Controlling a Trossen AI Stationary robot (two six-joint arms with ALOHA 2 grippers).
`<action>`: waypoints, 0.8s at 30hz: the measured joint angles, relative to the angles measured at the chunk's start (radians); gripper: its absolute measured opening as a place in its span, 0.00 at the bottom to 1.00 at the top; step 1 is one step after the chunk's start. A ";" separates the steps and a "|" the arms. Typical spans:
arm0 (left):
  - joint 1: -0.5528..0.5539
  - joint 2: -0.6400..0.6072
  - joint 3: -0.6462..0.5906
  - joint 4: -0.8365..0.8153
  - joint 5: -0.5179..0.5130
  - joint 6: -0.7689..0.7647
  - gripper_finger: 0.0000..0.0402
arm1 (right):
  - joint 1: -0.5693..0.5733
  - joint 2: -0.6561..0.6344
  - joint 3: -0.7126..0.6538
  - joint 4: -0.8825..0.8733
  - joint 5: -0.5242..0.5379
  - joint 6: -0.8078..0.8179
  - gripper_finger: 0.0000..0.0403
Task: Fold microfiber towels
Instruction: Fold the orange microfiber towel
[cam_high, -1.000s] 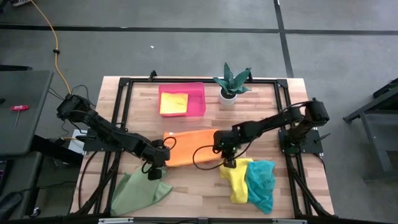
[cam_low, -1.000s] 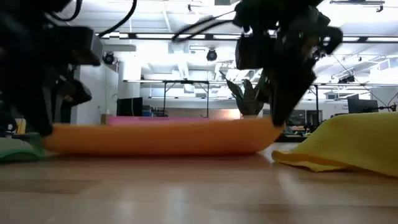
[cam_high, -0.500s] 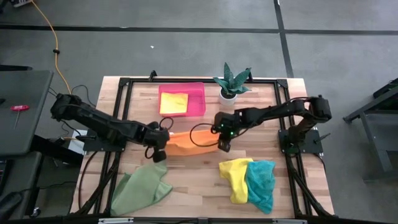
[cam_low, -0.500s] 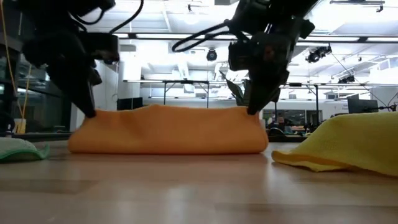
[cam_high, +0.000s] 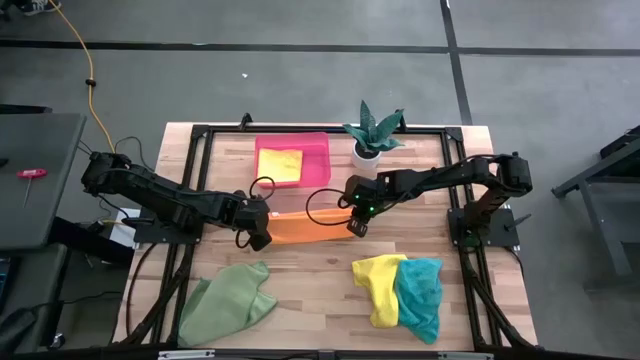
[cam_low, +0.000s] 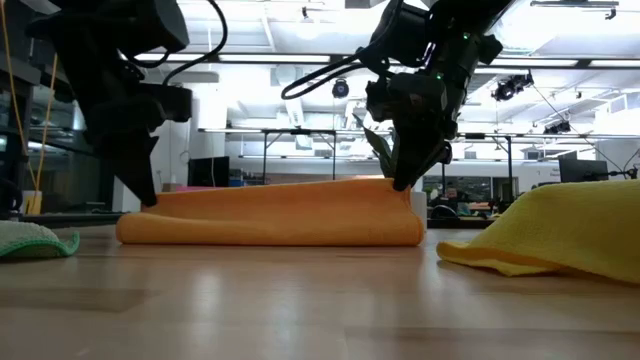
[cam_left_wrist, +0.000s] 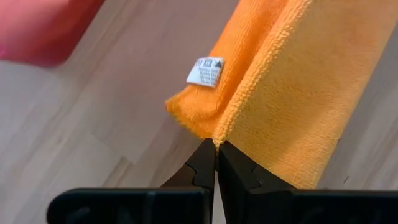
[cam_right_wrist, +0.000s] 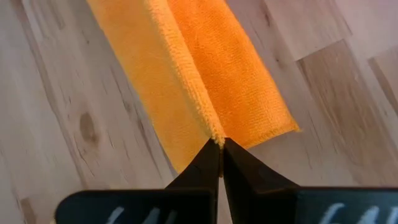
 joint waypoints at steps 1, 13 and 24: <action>-0.002 0.000 0.000 -0.001 -0.002 -0.006 0.00 | 0.000 0.000 0.000 0.000 0.010 0.008 0.00; -0.005 0.000 0.000 0.011 -0.026 0.017 0.02 | 0.000 0.000 0.000 -0.003 0.075 0.024 0.00; -0.001 0.000 0.000 0.006 -0.064 0.018 0.05 | 0.000 0.001 0.000 0.003 0.075 0.024 0.00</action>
